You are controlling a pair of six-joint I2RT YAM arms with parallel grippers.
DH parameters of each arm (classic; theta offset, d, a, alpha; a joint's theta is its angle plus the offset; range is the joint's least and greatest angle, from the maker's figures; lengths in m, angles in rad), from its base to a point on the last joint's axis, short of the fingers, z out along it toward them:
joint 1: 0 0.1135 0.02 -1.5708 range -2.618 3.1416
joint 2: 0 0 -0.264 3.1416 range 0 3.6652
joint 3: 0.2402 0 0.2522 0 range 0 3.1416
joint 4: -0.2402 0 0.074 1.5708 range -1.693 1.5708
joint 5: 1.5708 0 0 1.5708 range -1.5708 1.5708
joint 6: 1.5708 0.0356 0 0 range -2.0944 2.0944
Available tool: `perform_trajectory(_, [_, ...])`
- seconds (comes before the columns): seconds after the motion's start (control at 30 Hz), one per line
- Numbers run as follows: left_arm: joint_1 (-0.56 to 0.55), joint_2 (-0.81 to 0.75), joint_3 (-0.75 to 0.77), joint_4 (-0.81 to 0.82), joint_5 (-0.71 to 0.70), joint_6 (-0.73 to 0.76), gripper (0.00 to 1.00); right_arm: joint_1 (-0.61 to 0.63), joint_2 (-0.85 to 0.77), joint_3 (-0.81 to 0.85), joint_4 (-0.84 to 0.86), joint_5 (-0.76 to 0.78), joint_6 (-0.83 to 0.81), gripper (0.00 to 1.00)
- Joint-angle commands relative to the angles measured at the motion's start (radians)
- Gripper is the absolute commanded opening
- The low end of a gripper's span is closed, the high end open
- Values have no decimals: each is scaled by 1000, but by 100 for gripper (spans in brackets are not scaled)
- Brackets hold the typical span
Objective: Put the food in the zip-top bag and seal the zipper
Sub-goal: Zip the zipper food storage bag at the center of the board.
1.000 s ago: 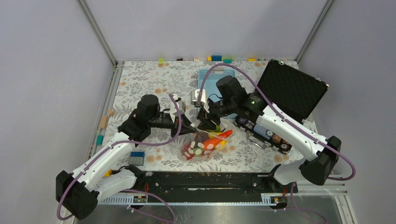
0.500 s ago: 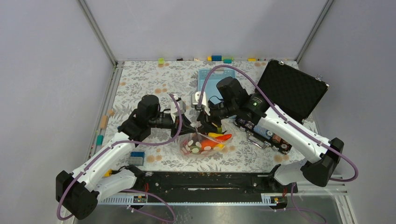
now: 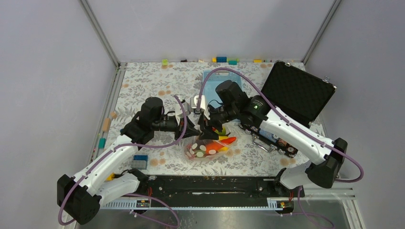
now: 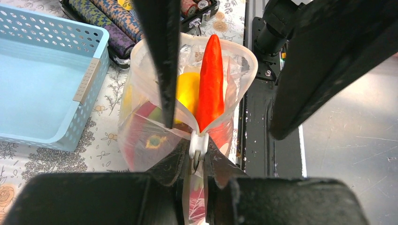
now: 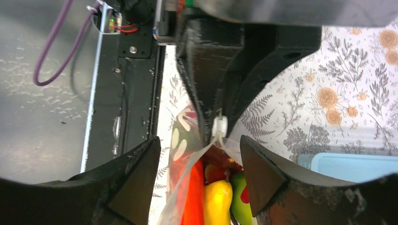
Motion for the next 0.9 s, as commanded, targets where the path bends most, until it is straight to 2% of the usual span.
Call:
perform_trajectory(0.0, [-4,-21,46,16,-1,15,0,8,38,37,-20,89,-57,70])
perform_trajectory(0.07, [-5,-28,45,14,-3,17,0,8,48,39,-41,87,-89,69])
perform_trajectory(0.13, [-5,-34,44,7,-6,19,0,8,58,50,-75,92,-108,59])
perform_trajectory(0.2, [-5,-45,38,-1,-17,26,0,9,59,52,-114,108,-128,40])
perform_trajectory(0.3, [-5,-69,20,2,-42,30,0,8,43,41,-134,135,-153,20])
perform_trajectory(0.43, [-5,-86,7,17,-30,32,0,8,32,25,-137,127,-179,12])
perform_trajectory(0.5, [-4,-87,5,17,-32,31,0,8,41,32,-135,118,-169,1])
perform_trajectory(0.57, [-4,-87,1,20,-24,26,8,8,49,38,-132,101,-156,0])
perform_trajectory(0.7, [-5,-93,-29,58,-39,-18,38,8,28,26,-73,87,-96,0])
perform_trajectory(0.87, [-1,-144,-131,185,-90,-98,54,8,-23,-26,-19,71,-54,0])
